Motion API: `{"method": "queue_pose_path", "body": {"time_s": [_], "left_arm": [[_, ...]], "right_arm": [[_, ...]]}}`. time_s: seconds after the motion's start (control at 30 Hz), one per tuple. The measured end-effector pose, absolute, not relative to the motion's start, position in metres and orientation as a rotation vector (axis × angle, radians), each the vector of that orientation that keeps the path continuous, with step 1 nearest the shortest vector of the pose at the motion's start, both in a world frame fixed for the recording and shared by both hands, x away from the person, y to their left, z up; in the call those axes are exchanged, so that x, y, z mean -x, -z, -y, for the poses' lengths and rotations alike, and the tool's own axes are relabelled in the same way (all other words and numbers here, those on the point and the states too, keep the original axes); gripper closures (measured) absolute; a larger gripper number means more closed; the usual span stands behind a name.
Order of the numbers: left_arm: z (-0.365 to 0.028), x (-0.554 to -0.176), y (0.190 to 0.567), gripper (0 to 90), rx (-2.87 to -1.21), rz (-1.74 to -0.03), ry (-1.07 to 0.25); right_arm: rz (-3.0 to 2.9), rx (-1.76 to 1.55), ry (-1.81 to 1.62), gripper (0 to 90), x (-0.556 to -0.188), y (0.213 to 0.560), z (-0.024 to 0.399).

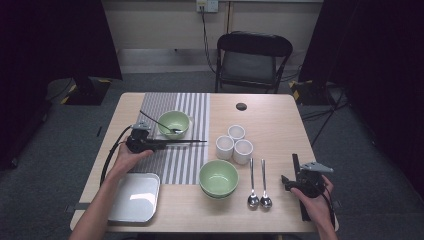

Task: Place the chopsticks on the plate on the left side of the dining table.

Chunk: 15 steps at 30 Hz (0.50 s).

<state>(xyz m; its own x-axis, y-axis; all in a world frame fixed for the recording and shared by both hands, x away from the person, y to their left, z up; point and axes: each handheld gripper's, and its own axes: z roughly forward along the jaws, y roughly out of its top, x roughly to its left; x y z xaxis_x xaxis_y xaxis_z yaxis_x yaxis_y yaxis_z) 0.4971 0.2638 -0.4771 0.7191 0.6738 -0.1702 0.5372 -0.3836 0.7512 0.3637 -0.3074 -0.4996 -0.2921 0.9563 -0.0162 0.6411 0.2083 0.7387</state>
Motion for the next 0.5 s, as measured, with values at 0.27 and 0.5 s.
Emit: {"method": "queue_pose_path", "body": {"time_s": [0.27,0.5], "left_arm": [[-0.2646,-0.4985,0.4775,71.5,-2.072,-0.934,-0.217],[-0.2634,-0.4979,0.4772,70.9,-2.07,-0.934,-0.232]], "right_arm": [[-2.012,-1.476,-0.874,15.0,-0.3638,0.4996,0.3075],[-2.016,-1.473,-0.876,14.9,-0.3638,0.4996,0.3073]]}}
